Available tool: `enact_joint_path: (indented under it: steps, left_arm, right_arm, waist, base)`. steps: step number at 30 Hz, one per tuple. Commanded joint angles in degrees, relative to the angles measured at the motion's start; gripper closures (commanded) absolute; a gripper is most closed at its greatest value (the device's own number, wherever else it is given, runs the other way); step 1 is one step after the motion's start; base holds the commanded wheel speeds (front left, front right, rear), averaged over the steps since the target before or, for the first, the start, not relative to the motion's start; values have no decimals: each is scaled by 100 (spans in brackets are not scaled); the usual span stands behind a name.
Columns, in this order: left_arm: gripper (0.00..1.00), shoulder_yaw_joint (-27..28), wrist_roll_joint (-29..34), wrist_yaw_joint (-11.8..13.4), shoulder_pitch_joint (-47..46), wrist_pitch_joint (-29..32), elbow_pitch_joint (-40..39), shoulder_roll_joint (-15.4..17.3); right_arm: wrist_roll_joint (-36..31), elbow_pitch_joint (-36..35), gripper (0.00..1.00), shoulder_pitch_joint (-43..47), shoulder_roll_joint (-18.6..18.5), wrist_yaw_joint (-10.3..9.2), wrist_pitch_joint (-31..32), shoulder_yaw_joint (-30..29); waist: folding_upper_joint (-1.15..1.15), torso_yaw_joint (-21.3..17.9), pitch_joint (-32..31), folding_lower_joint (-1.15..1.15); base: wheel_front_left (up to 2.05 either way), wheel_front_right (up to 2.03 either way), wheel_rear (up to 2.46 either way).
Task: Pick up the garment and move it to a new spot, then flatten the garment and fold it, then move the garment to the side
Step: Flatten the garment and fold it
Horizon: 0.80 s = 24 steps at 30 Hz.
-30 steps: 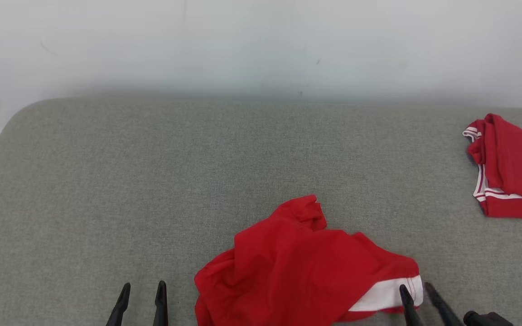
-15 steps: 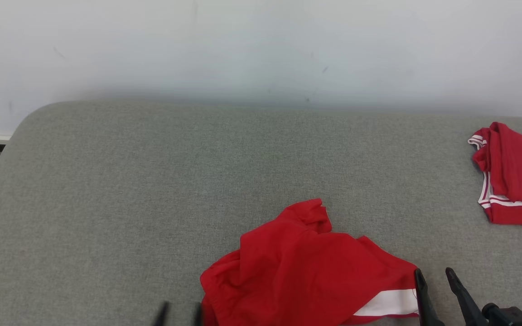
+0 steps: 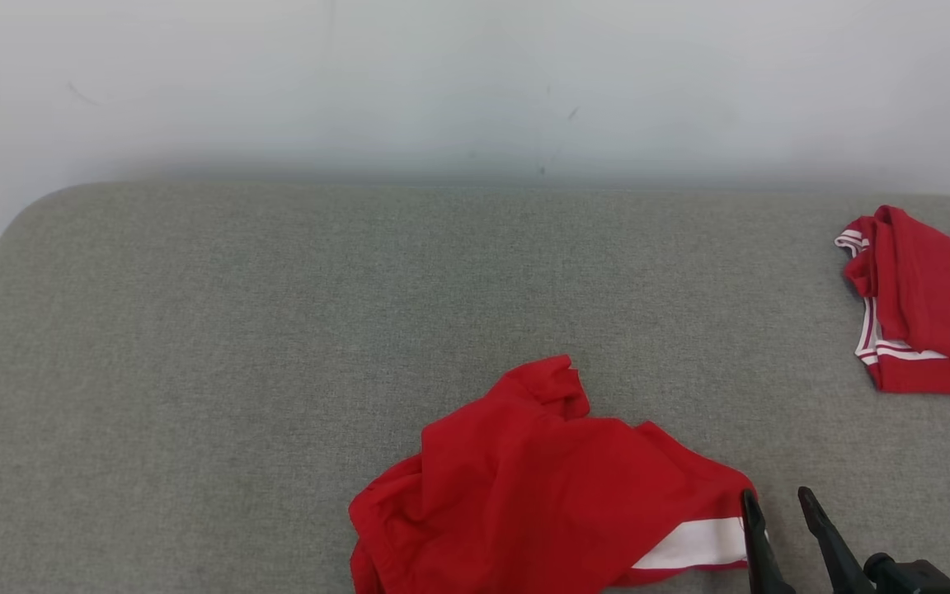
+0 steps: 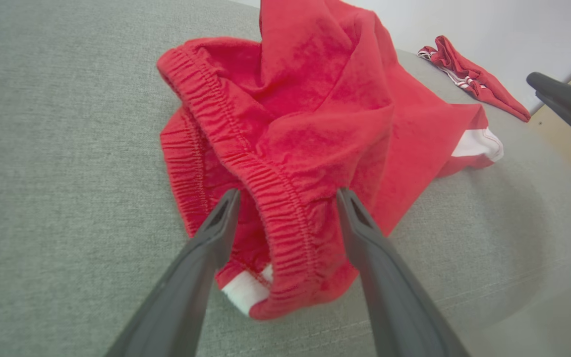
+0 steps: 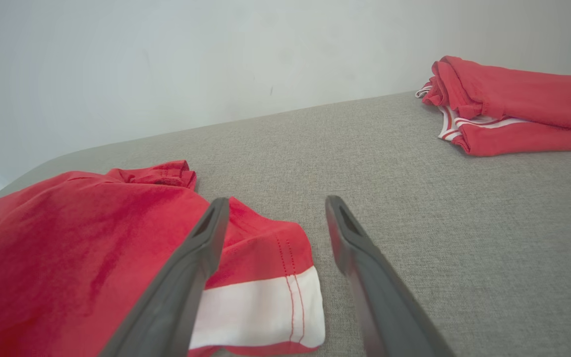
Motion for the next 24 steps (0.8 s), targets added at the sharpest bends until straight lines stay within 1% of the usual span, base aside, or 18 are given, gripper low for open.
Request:
enact_joint_path:
  steps: [1, 5, 7, 8, 10, 16, 21, 24]
  left_arm:
    - [0, -66, -109, 7, -93, -9, 95, 27]
    - [0, -294, -224, 7, -295, -10, 378, 78]
    - [0, -321, -254, 7, -344, -9, 439, 70]
    - [18, -362, -294, 7, -391, -10, 476, 64]
    - [100, -369, -298, 6, -543, -9, 412, 83]
    - [100, -76, -234, 9, -1103, -9, 16, 336]
    - [100, 89, -224, 9, -1739, -9, 15, 672]
    - [100, 245, -276, 9, -2076, -9, 49, 774]
  right_arm:
    - [-13, -17, 0, -26, 21, 5, -5, -8]
    - [-40, -36, 0, -74, 59, 5, -5, 18]
    - [-39, -32, 0, -83, 58, 5, -5, 26]
    - [-37, -48, 0, -102, 64, 5, -5, 26]
    - [-56, -81, 0, -128, 70, 5, -5, 17]
    - [-34, -41, 0, -191, 77, 5, -5, 50]
    - [-4, -15, 0, -281, 57, 5, -6, 98]
    - [10, 12, 0, -324, 76, 5, -5, 119]
  waist:
    - [0, -30, 19, 0]
    - [0, -98, 39, 0]
    - [0, -113, 47, 0]
    - [0, -133, 50, 0]
    - [0, -167, 62, 0]
    - [0, -263, 116, 0]
    - [0, -391, 180, 0]
    - [0, -486, 219, 0]
  base:
    - [0, 0, 0]
    - [0, 0, 0]
    - [0, 0, 0]
    - [0, 0, 0]
    - [0, 0, 0]
    - [0, 0, 0]
    - [0, 0, 0]
    - [0, 0, 0]
